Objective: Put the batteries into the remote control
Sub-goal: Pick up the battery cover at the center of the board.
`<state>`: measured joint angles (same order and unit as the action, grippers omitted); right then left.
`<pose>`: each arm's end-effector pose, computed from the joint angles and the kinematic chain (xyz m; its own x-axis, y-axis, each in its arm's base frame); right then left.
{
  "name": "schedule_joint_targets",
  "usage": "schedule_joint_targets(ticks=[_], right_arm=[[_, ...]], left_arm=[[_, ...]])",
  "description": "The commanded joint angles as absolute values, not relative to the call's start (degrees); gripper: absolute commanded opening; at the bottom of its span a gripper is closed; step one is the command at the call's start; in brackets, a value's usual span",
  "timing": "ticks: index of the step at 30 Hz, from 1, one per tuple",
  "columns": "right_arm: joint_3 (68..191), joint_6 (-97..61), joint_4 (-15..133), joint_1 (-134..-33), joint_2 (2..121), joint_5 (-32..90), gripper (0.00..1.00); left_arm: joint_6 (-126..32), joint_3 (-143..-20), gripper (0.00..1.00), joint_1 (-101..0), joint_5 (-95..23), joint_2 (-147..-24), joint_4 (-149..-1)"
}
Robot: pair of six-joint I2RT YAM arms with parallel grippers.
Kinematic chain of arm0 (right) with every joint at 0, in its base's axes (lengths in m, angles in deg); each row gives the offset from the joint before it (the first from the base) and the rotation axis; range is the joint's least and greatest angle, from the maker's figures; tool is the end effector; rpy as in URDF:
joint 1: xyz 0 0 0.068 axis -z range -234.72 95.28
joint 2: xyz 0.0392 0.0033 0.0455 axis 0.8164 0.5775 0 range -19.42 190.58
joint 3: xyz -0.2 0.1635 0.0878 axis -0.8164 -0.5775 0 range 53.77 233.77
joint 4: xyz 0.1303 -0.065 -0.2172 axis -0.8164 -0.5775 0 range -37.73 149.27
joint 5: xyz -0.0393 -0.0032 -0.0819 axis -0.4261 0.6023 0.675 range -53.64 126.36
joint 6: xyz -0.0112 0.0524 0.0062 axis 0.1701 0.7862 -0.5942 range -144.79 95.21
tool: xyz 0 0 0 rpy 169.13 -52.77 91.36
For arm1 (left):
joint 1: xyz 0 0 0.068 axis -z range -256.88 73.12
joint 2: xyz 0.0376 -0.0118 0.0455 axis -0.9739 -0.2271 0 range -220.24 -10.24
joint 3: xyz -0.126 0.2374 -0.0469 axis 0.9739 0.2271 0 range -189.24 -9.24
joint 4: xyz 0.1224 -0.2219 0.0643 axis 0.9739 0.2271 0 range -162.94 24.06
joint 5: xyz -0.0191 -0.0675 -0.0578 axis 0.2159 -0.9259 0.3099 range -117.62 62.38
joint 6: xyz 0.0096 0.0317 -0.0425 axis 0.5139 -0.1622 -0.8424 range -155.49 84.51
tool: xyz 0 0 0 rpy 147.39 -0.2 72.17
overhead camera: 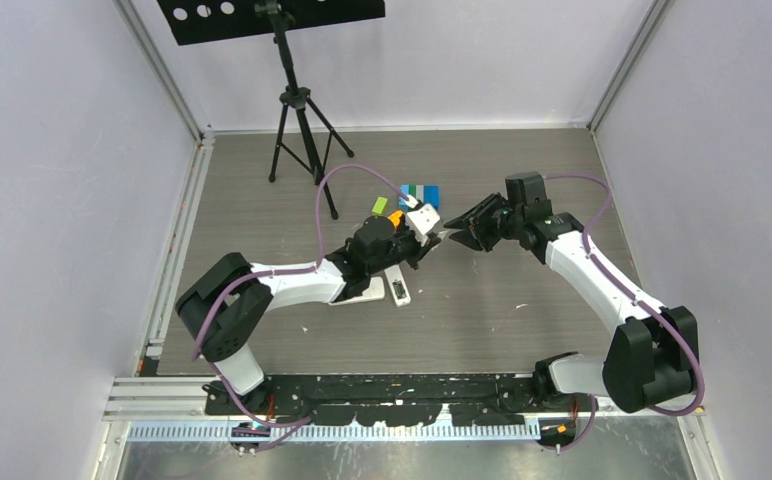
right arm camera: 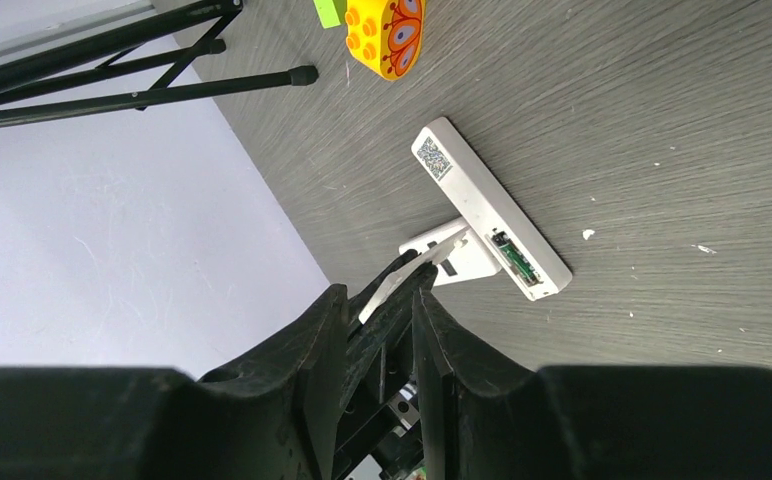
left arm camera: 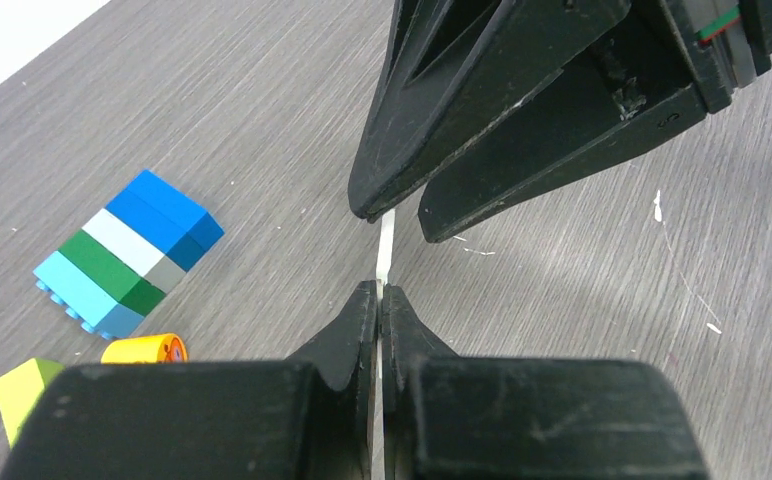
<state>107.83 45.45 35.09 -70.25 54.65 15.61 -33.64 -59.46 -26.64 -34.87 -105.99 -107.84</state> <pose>0.2618 0.0858 0.2651 -0.6930 0.7208 -0.0101 0.4646 0.4573 0.7583 0.2323 -0.2860 0.2232 -0.0908 0.1591 -0.9831 0.8452 0.5344 0.0084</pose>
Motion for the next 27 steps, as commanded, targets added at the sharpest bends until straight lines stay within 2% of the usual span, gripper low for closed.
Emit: schedule_joint_targets(ticks=[1, 6, 10, 18, 20, 22, 24, 27], right_arm=[[106.9, 47.3, 38.0, -70.3, 53.4, 12.8, 0.36], [106.2, 48.3, 40.0, -70.3, 54.8, 12.3, 0.35], [105.7, 48.9, 41.2, -70.3, 54.8, 12.2, 0.26], [104.7, 51.0, 43.6, -70.3, 55.5, 10.5, 0.23], [104.3, 51.5, 44.3, -70.3, 55.5, 10.4, 0.16], [103.8, 52.2, 45.4, -70.3, 55.3, 10.5, 0.04], [103.3, 52.6, 46.8, -70.3, 54.7, 11.0, 0.01], [102.1, 52.9, 50.4, -70.3, 52.8, 12.2, 0.00]], left_arm=[[-29.7, -60.9, 0.00, -26.4, -34.8, -103.2, -111.5], [-27.8, -60.8, 0.00, -26.3, -36.4, -102.7, -112.1], [-26.8, -60.7, 0.00, -26.3, -37.1, -102.5, -112.1], [-24.9, -60.7, 0.00, -25.8, -37.9, -102.4, -112.2], [-24.4, -60.7, 0.00, -25.7, -37.8, -102.4, -112.2], [-24.9, -60.7, 0.05, -25.7, -36.8, -102.4, -112.0], [-26.7, -61.2, 0.14, -25.7, -34.9, -102.0, -109.8], [-31.2, -64.2, 0.50, -25.8, -32.1, -99.9, -100.8]])
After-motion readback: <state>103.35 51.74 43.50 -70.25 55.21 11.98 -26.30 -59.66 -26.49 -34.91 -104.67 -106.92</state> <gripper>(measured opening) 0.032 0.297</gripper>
